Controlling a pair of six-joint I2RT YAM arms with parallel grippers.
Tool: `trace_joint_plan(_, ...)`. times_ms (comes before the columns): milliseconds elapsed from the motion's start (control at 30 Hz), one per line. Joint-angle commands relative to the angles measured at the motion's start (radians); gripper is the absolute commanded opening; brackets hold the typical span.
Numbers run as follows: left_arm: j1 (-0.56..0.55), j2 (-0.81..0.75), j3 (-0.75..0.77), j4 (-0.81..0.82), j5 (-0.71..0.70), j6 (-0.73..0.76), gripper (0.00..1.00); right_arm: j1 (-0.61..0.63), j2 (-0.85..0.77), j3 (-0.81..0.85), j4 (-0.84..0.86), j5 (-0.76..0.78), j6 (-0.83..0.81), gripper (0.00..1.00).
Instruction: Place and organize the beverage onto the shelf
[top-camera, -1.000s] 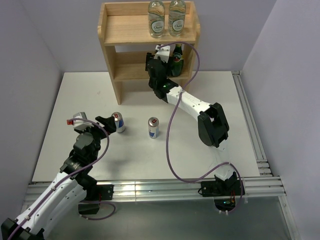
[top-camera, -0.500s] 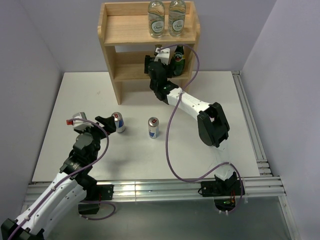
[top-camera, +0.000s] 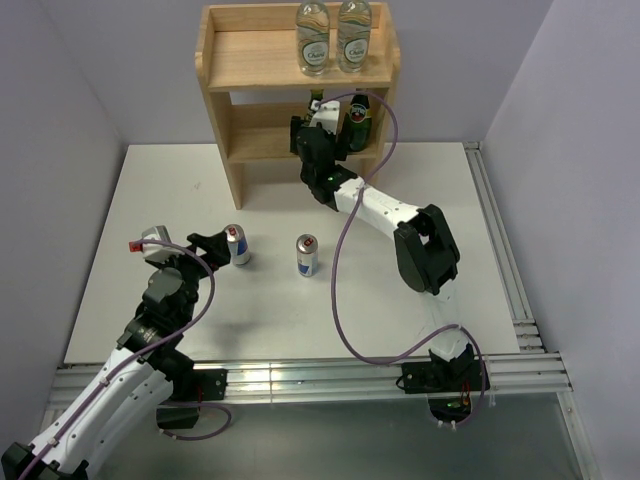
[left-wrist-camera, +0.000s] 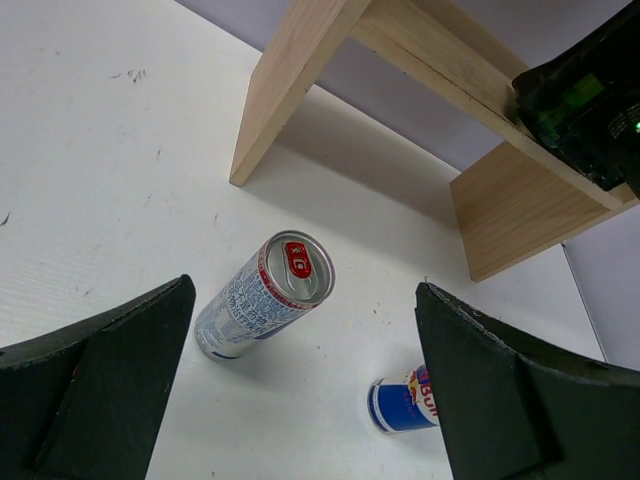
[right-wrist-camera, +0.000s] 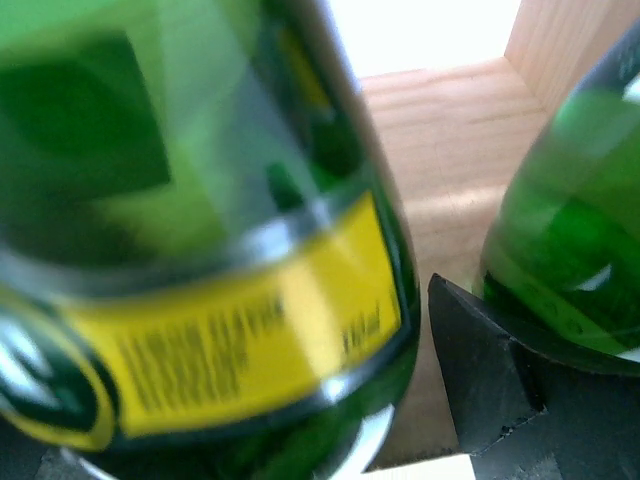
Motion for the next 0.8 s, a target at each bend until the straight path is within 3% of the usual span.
trace_joint_plan(0, -0.003, -0.007, -0.001, 0.013, 0.012, 0.003, 0.99, 0.001, -0.075, -0.033, 0.028, 0.042, -0.011, 1.0)
trace_joint_plan(767, -0.004, -0.079, 0.011, -0.062, 0.001, 0.007, 0.99, 0.044, -0.201, -0.203, 0.049, 0.09, 0.012, 0.99)
